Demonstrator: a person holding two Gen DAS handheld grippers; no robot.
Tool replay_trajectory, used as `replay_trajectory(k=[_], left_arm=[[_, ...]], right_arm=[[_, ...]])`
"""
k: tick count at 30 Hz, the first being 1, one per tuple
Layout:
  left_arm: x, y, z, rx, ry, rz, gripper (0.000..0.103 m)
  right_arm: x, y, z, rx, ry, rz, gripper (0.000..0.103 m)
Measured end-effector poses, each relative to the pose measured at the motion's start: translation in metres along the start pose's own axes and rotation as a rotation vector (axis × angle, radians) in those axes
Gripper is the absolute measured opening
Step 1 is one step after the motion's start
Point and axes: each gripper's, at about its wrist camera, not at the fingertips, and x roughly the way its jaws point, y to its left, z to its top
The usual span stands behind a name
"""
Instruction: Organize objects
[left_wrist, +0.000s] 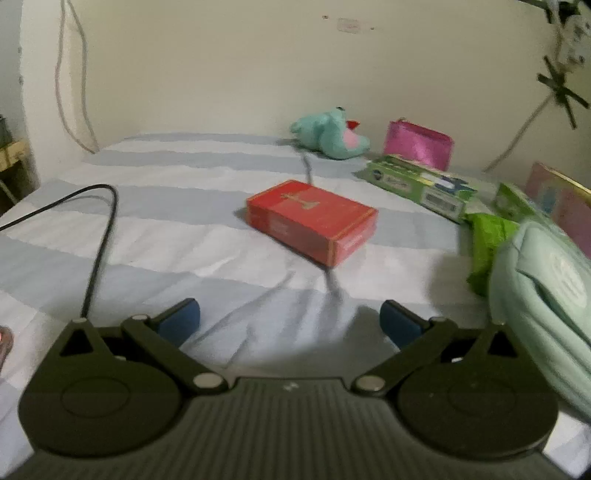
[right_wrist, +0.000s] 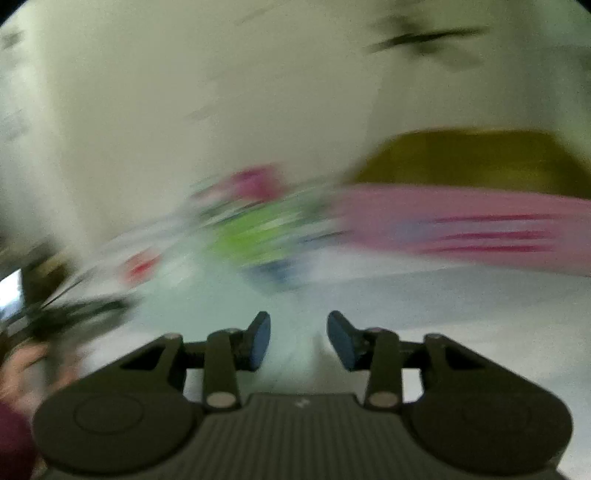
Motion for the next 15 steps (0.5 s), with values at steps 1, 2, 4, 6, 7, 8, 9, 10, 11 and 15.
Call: replay_trajectory(k=[1, 2, 4, 6, 7, 8, 9, 10, 11, 15], left_arm=[[-0.001, 0.0, -0.001, 0.001, 0.0, -0.011, 0.103], [-0.003, -0.001, -0.001, 0.001, 0.005, -0.021, 0.103], [-0.009, -0.005, -0.001, -0.013, 0.019, -0.066, 0.103], [-0.018, -0.012, 0.003, -0.05, 0.021, -0.183, 0.103], [-0.023, -0.02, 0.006, -0.056, 0.012, -0.232, 0.103], [-0.027, -0.027, 0.009, -0.049, -0.005, -0.268, 0.103], [-0.031, -0.035, 0.014, -0.03, -0.031, -0.301, 0.102], [-0.032, -0.043, 0.017, -0.003, -0.056, -0.323, 0.102], [-0.032, -0.052, 0.02, 0.023, -0.071, -0.337, 0.099], [-0.012, -0.075, 0.025, 0.105, -0.024, -0.431, 0.097]], right_arm=[[-0.005, -0.014, -0.001, 0.043, -0.028, -0.026, 0.042], [-0.013, -0.03, -0.004, 0.104, -0.051, -0.016, 0.042], [-0.019, -0.042, -0.007, 0.166, -0.062, 0.032, 0.043], [-0.017, -0.041, -0.013, 0.153, -0.049, 0.058, 0.05], [-0.014, -0.039, -0.017, 0.147, -0.039, 0.081, 0.051], [-0.01, -0.036, -0.021, 0.144, -0.023, 0.118, 0.051], [-0.005, -0.031, -0.025, 0.141, -0.006, 0.155, 0.051], [0.0, -0.03, -0.029, 0.138, 0.005, 0.182, 0.051], [0.006, -0.026, -0.033, 0.136, 0.02, 0.207, 0.052], [0.029, -0.006, -0.045, 0.092, 0.075, 0.262, 0.057]])
